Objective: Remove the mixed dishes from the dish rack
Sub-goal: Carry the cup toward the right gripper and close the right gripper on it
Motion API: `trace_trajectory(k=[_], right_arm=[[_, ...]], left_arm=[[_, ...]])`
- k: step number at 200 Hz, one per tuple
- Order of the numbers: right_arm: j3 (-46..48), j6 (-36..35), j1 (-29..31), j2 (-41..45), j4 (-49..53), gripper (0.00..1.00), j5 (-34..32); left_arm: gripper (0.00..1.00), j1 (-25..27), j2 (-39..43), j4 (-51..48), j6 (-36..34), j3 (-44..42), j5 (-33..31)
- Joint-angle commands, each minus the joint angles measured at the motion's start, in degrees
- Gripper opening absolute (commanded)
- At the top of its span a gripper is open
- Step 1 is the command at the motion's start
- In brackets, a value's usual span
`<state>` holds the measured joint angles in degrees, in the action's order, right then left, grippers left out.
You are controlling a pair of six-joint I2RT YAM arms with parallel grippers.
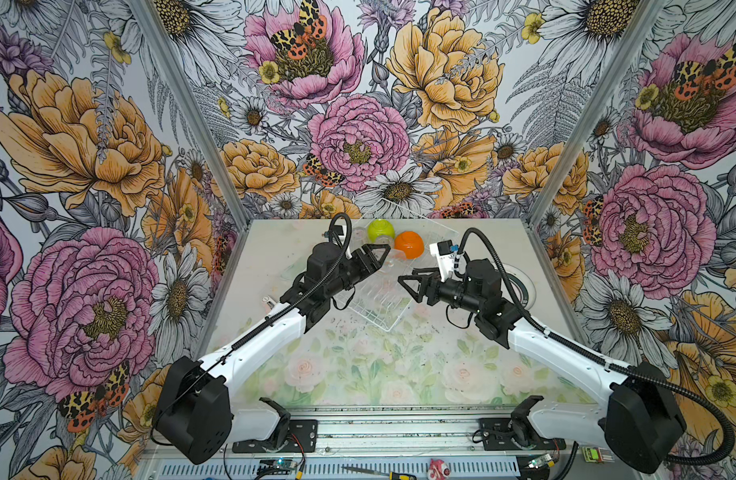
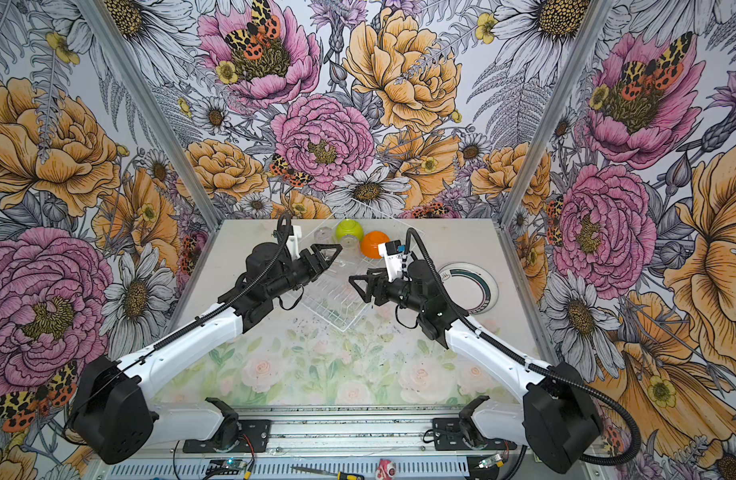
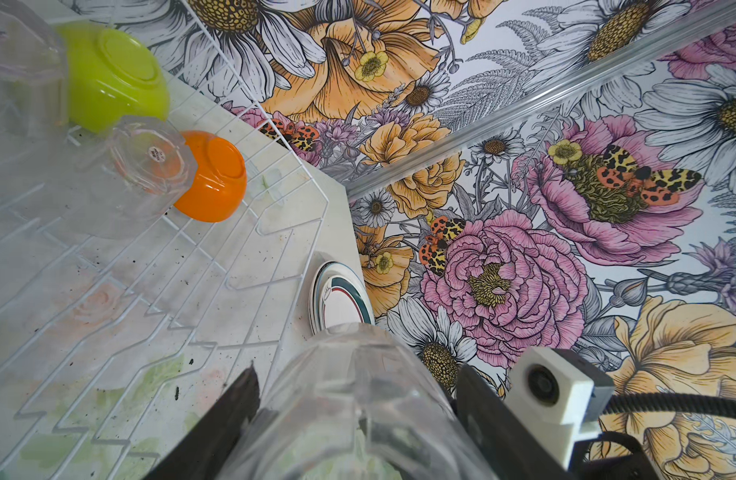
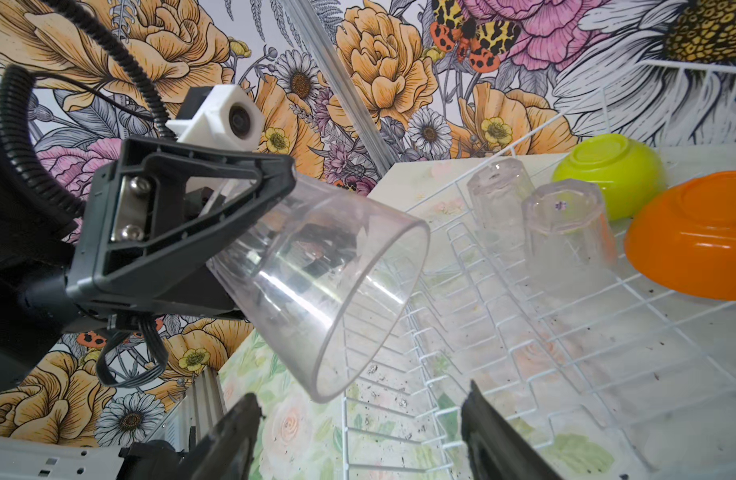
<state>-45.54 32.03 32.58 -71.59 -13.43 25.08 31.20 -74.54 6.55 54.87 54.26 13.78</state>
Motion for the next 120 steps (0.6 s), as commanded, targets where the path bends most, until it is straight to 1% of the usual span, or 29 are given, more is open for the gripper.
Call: trace_trajectory(k=[1,16,44,53,62,104,115,120], right_arm=[[-2.5,-1.3,0.9,-1.1,-3.7,0.73,0.8],[-2.7,-1.4,1.2,-1.3,-4.2,0.67,0.9],[-2.8,-1.4,2.0,-1.7,-6.2,0.59,1.3],[-3.1,-1.4,2.3,-2.0,-6.5,0.54,1.2],[-3.4,-1.2,2.4,-2.4,-6.6,0.52,1.0],[-4.5,-0.3,2.7,-3.3,-7.6,0.51,0.5],[-4.8,-0.2,2.8,-3.5,-7.5,0.48,0.0],[-5.0,-0.1,2.8,-3.5,-7.4,0.45,-0.2]], left_arm=[[0.45,-0.4,1.2,3.2,1.4,-0.8,2.4],[0.45,-0.4,1.0,3.7,2.0,-0.8,3.2],[0.45,0.1,-0.4,5.5,3.8,-0.9,5.5],[0.45,0.3,-0.8,6.4,4.4,-1.0,6.2],[0.45,0.5,-1.1,7.6,5.1,-1.3,6.7],[0.45,1.9,-2.7,9.5,5.9,-1.5,7.1],[0.45,2.0,-3.0,10.5,6.3,-1.8,7.4],[0.46,2.0,-3.0,10.8,6.5,-2.0,7.5]])
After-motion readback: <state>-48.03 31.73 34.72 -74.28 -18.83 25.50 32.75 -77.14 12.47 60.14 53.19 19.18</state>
